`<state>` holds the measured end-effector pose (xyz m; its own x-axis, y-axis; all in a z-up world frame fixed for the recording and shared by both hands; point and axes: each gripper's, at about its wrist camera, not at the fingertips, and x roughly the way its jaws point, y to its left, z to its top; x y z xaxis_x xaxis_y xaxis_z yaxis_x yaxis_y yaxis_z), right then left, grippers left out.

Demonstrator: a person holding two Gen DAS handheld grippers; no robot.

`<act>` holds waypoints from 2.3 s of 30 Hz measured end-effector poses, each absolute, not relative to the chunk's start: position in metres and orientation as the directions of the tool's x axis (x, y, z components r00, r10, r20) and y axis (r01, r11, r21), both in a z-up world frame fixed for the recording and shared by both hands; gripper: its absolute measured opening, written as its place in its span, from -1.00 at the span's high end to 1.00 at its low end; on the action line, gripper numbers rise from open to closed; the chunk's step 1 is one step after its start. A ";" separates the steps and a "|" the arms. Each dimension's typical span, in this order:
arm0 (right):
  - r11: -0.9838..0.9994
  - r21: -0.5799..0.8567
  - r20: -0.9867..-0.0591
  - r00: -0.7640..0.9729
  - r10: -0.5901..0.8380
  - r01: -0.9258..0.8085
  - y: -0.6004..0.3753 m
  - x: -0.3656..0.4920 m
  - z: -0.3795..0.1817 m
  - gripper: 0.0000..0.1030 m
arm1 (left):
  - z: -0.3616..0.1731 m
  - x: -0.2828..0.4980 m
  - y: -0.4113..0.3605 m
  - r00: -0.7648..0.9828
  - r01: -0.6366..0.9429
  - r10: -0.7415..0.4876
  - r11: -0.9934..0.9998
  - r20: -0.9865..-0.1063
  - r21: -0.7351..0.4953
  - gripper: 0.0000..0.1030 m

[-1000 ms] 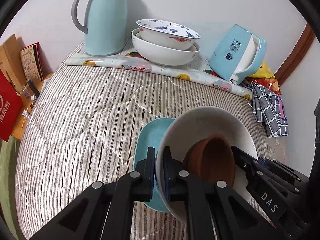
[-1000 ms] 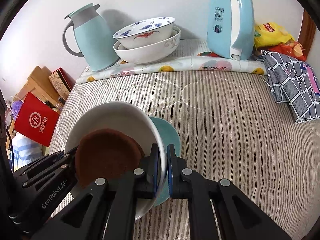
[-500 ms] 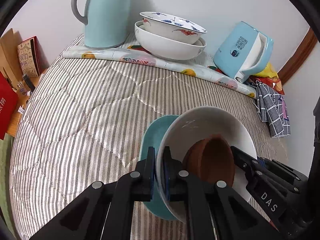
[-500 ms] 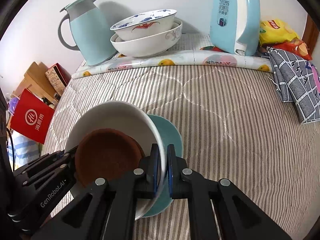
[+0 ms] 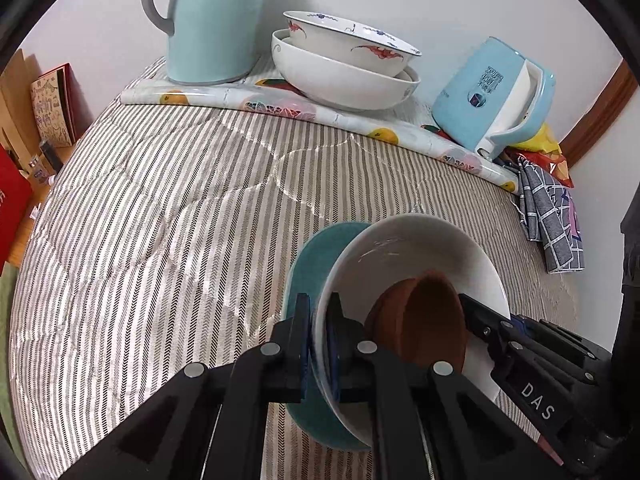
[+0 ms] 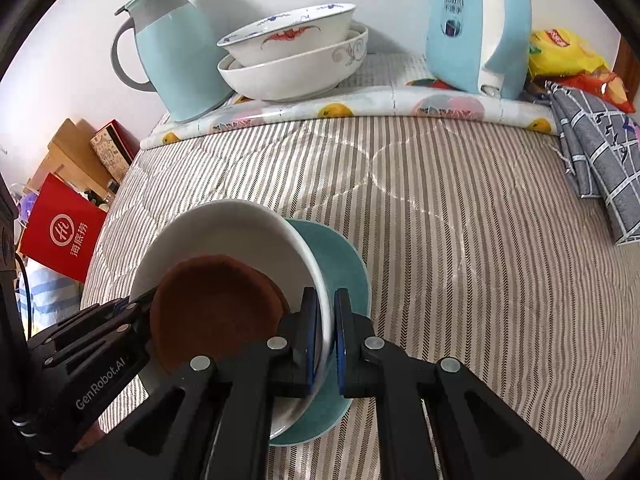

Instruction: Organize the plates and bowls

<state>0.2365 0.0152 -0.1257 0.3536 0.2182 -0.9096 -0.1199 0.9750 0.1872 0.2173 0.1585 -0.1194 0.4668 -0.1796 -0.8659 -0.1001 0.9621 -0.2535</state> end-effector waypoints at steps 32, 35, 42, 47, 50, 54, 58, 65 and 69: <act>0.967 0.212 -0.888 0.386 0.251 -0.141 0.003 0.216 -0.109 0.63 | -0.099 0.201 0.162 0.490 -0.101 -0.145 0.970 -0.859 -0.221 0.39; 0.968 0.200 -0.886 0.394 0.244 -0.149 0.002 0.208 -0.105 0.56 | -0.090 0.194 0.164 0.505 -0.103 -0.147 0.968 -0.851 -0.228 0.38; 0.970 0.189 -0.876 0.419 0.237 -0.153 -0.005 0.188 -0.091 0.44 | -0.069 0.175 0.153 0.527 -0.061 -0.168 0.970 -0.833 -0.235 0.36; 0.978 0.142 -0.864 0.463 0.198 -0.154 -0.015 0.167 -0.071 0.26 | -0.053 0.157 0.138 0.556 -0.043 -0.159 0.975 -0.816 -0.220 0.13; 0.984 0.106 -0.844 0.509 0.167 -0.146 -0.024 0.149 -0.053 0.10 | -0.039 0.143 0.127 0.587 -0.027 -0.159 0.976 -0.794 -0.215 -0.08; 0.985 0.106 -0.822 0.544 0.166 -0.140 -0.038 0.129 -0.034 -0.04 | -0.023 0.124 0.110 0.608 -0.014 -0.142 0.982 -0.782 -0.189 -0.17; 0.989 0.077 -0.795 0.592 0.136 -0.124 -0.052 0.103 -0.015 -0.27 | -0.009 0.100 0.092 0.644 -0.002 -0.122 0.987 -0.756 -0.161 -0.41; 0.993 0.061 -0.773 0.624 0.110 -0.100 -0.080 0.058 0.001 -0.53 | 0.005 0.065 0.071 0.671 -0.002 -0.118 0.987 -0.732 -0.160 -0.45; 0.994 0.083 -0.776 0.621 0.111 -0.073 -0.095 0.037 0.002 -0.53 | 0.008 0.045 0.061 0.685 0.002 -0.105 0.990 -0.721 -0.142 -0.45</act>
<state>0.0374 -0.0950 0.0020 0.6209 0.1105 -0.7761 -0.0728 0.9939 0.0833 0.0453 0.0610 0.0075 0.6852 -0.1048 -0.7207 0.0020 0.9899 -0.1421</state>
